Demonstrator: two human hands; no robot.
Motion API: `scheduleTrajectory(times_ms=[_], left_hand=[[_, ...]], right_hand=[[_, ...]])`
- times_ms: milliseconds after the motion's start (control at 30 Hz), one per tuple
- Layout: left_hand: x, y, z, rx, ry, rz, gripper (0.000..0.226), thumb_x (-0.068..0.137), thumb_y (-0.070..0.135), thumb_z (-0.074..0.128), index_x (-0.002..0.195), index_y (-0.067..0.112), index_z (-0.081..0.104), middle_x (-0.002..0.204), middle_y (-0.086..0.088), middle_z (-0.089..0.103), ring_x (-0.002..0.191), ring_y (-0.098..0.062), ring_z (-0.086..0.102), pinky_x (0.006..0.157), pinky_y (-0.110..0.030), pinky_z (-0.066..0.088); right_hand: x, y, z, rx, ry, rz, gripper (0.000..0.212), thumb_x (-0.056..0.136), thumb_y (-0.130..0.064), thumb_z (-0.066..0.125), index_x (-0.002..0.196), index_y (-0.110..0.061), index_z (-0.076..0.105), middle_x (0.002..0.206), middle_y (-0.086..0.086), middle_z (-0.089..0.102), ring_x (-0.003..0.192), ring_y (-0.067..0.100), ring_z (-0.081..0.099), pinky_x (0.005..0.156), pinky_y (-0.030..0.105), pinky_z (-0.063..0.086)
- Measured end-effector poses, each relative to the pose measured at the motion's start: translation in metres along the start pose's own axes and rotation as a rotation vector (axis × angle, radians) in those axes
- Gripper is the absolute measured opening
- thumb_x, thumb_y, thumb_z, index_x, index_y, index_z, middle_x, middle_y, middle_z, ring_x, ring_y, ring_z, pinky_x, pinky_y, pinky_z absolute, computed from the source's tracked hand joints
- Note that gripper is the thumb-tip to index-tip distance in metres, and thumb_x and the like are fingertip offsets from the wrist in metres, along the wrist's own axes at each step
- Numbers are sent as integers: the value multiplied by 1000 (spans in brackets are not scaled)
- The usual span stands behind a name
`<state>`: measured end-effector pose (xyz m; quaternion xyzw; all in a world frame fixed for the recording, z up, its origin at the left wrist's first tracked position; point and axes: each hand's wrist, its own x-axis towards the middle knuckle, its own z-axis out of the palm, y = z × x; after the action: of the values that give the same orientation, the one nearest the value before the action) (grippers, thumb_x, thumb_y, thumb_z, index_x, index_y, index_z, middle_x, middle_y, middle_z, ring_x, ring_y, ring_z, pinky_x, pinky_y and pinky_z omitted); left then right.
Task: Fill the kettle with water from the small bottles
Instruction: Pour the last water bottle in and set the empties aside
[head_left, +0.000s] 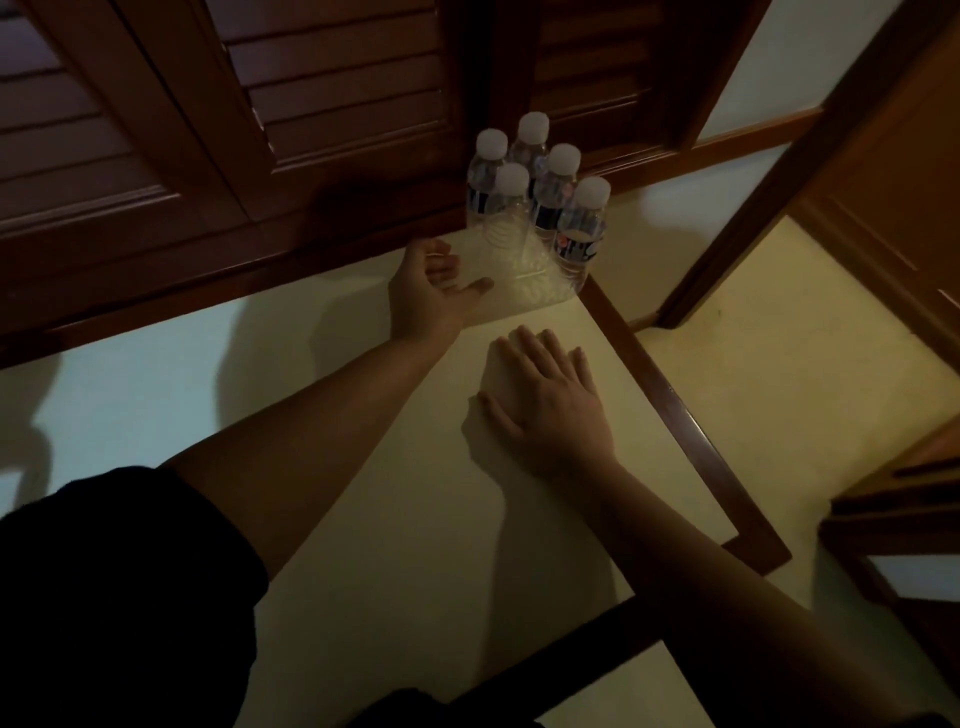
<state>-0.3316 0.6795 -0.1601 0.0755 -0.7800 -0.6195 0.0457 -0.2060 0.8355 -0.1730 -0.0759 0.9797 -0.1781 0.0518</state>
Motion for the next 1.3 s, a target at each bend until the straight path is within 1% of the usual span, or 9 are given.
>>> scheduleTrajectory(times_ms=[133,267,400,467,567,800,933,1167,1300], left_hand=[[-54,-3,-66,281,-123,147,46,81,25,84,122,19,62,122,3,65,110,-12,62,96,-31,55],[-140,-25,-160,651,-183,287,51,88,44,70,133,23,63,133,2,63,122,-15,59,105,-33,48],[-228,-37,-242,617,-136,229,53,87,52,64,131,23,66,131,6,64,122,-10,61,107,-28,46],[-263,-37,-279,564,-91,157,50,86,52,67,130,29,66,129,12,65,120,-2,60,105,-23,45],[-305,-43,-336,451,14,-2,43,84,45,78,125,38,67,122,22,67,114,4,61,99,-22,49],[-380,-52,-462,162,175,-129,31,83,25,78,113,28,72,113,15,74,103,-7,71,92,-38,59],[-417,-63,-535,81,184,-115,30,82,30,78,111,22,73,108,9,76,101,-11,72,89,-30,59],[-463,-70,-647,41,307,-30,25,86,11,78,110,18,72,103,-3,76,96,-14,71,90,-23,55],[-480,-60,-689,95,450,54,19,89,3,73,105,12,71,94,-10,72,85,-14,67,86,-20,53]], right_hand=[[-8,1,-3,41,6,0,73,105,-68,36,168,-34,23,178,-6,15,166,20,2,134,53,0],[-26,-24,-1,166,65,3,58,104,-54,54,158,-33,47,169,-4,41,159,25,31,132,55,19],[-55,-98,21,379,41,-176,45,97,-44,68,139,-31,67,132,-6,72,101,11,67,103,38,54],[-69,-137,31,448,-11,-248,42,93,-48,65,132,-34,71,114,-18,76,92,3,70,93,30,56],[-87,-198,41,613,-124,-306,30,96,-36,72,127,-34,74,96,-24,77,100,-4,73,81,19,55],[-137,-351,61,805,-268,-449,20,95,-25,75,114,-28,80,87,-5,80,81,12,79,78,31,63],[-173,-436,88,897,-319,-477,19,92,-30,74,109,-25,81,84,0,79,75,27,75,75,43,61],[-218,-559,137,964,-454,-508,24,97,-19,78,113,-37,76,90,-1,77,86,39,71,74,36,55],[-229,-615,162,1013,-422,-562,36,96,-14,79,126,-32,70,101,-7,76,96,14,73,79,15,53]])
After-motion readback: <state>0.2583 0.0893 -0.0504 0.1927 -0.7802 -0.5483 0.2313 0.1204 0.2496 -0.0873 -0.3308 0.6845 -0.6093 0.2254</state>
